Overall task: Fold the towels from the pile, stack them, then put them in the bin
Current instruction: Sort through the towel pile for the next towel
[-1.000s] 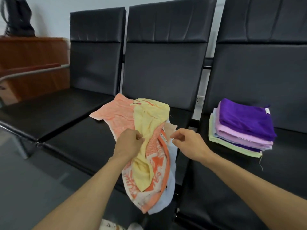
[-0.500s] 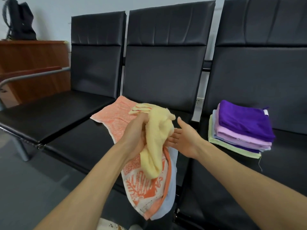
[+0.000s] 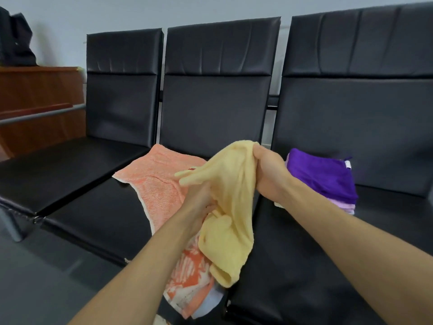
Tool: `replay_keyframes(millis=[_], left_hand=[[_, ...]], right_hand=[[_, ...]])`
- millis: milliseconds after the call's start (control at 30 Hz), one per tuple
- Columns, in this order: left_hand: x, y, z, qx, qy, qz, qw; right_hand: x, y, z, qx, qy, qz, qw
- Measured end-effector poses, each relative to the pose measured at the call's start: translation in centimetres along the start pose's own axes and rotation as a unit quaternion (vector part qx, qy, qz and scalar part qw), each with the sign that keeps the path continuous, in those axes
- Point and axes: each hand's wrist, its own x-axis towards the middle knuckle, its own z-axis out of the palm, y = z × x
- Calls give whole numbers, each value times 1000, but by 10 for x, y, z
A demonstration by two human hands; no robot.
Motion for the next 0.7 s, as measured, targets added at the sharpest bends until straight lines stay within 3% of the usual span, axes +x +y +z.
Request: replay_keyframes(millis=[233,333,400,467,567,600,700], left_hand=[[2,4,33,-190,12,28,981],[0,9,49,-232,-4,-3,973],[-2,7,64,-157,-11,-19,987],[-10,5,82,-61,-70,-19,996],[-23,-2,112,48,-131,56,989],[-25,-2,116,123,-128,114,977],[-31,-16,133,335,-176,252,891]], right_hand=[[-39,-35,-42,61,-12,4,998],[-59,-46,-68,33,-25,-6,999],[-70,-54,-86,-11,16,-39,999],[-78,-58,-106,-59,58,-62,995],[-97,-61,-141,-110,110,-81,984],[-102,-59,-151,-133,119,-88,980],[-121,-49,-194,-269,155,-101,945]])
